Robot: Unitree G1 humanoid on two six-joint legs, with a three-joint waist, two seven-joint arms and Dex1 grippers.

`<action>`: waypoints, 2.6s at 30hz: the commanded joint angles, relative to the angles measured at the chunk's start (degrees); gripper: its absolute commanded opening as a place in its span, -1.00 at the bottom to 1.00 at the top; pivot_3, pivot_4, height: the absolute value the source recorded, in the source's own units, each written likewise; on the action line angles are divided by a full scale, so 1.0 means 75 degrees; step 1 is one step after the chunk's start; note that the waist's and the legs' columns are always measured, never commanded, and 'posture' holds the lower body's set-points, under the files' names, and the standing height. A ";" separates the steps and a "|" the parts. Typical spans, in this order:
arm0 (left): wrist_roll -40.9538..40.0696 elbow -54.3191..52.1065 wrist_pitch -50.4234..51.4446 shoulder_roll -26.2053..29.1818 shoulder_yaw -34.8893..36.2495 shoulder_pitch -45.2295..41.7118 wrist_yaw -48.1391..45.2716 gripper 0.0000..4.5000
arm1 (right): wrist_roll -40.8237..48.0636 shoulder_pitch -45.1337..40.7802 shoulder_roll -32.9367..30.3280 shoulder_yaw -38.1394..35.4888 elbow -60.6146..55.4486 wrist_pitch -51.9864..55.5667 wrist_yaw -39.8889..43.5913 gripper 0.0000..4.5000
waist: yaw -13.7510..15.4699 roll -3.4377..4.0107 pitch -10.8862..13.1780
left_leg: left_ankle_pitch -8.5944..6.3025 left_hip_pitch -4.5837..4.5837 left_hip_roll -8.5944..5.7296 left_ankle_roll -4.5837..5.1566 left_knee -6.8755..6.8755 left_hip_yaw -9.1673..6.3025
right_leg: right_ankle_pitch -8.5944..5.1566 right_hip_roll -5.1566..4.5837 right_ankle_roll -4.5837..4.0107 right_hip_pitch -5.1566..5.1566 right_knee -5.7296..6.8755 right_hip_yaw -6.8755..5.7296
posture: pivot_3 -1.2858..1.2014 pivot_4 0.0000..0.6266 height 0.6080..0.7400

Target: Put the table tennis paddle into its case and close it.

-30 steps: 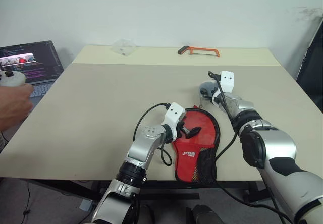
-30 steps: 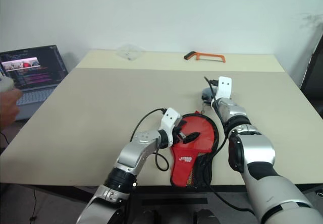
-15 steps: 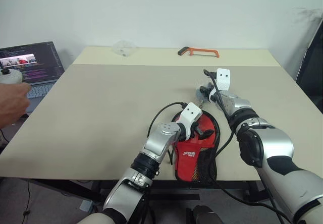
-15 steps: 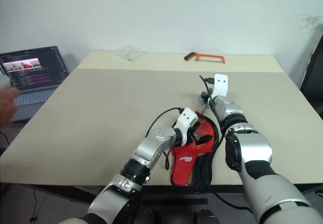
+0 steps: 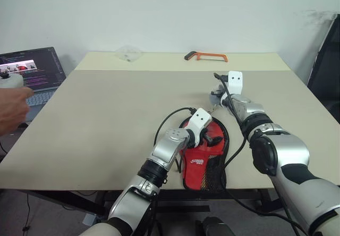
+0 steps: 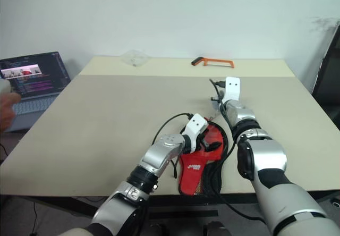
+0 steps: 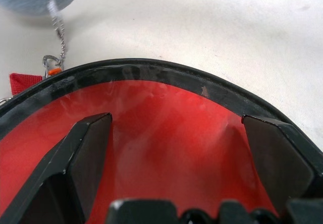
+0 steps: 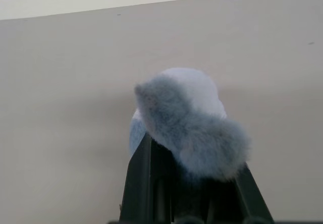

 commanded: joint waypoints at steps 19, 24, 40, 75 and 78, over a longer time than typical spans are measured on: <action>0.0258 0.1161 0.0087 0.0327 -0.0259 0.0218 -0.0274 1.00 | -0.1590 0.1798 -0.2513 0.2111 -0.2954 0.0894 0.2846 -0.92 | 0.0025 0.0009 -0.0010 | 0.0000 0.0003 -0.0007 0.0000 0.0001 -0.0006 | -0.0002 -0.0002 0.0000 0.0008 -0.0009 -0.0002 | 0.03 -0.52 1.00; 0.0261 0.1499 -0.0080 0.0279 -0.0246 0.0042 -0.0318 1.00 | -0.1548 0.3224 -0.3546 0.2612 -0.5946 0.2125 0.4609 -0.92 | 0.0049 0.0020 -0.0016 | -0.0001 0.0001 -0.0012 -0.0002 0.0000 -0.0002 | -0.0004 -0.0008 0.0001 0.0008 -0.0015 -0.0001 | 0.03 -0.52 1.00; 0.0522 0.2398 -0.0686 -0.0188 -0.0430 -0.0586 -0.0717 1.00 | -0.0171 0.6458 -0.6644 0.3124 -1.1599 0.2565 0.9088 -0.92 | 0.0249 0.0009 -0.0016 | -0.0006 0.0000 -0.0069 -0.0007 -0.0003 -0.0005 | -0.0047 -0.0073 -0.0023 -0.0021 -0.0056 -0.0013 | 0.03 -0.52 1.00; 0.0955 0.3001 -0.0889 -0.0342 -0.0478 -0.0958 -0.0920 1.00 | 0.2676 0.9818 -0.7537 0.2646 -1.5718 0.3017 0.9742 -0.92 | 0.0326 -0.0118 0.0005 | -0.0058 -0.0005 -0.0146 -0.0023 -0.0005 -0.0084 | -0.0071 -0.0153 0.0016 0.0055 -0.0140 -0.0079 | 0.03 -0.52 1.00; 0.0967 0.3059 -0.0929 -0.0318 -0.0475 -0.0938 -0.0918 1.00 | 0.3104 0.9570 -0.7530 0.2249 -1.5488 0.3195 0.9792 -0.92 | 0.0327 -0.0120 0.0005 | -0.0058 -0.0005 -0.0146 -0.0022 -0.0004 -0.0084 | -0.0071 -0.0153 0.0016 0.0056 -0.0139 -0.0078 | 0.03 -0.52 1.00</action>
